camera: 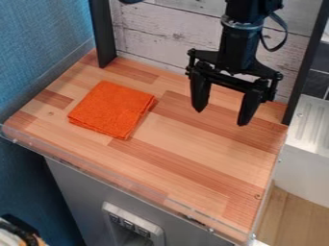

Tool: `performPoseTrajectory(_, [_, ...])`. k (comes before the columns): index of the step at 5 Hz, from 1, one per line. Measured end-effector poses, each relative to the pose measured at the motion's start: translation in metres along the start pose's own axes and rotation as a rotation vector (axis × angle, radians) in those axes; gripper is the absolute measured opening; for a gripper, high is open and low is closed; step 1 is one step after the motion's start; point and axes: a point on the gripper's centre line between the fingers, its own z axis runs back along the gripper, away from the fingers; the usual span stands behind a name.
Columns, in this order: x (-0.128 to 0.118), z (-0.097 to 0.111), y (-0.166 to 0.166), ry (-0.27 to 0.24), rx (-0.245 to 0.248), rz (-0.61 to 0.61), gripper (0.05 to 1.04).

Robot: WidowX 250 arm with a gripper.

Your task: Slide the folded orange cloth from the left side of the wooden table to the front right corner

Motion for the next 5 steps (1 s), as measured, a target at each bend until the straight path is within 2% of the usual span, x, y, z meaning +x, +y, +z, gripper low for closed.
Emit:
performPoseTrajectory(2, [0.005, -0.007, 0.036, -0.007, -0.006, -0.162, 0.999])
performPoseTrajectory(5, [0.019, -0.005, 0.113, -0.091, -0.021, -0.466, 0.996])
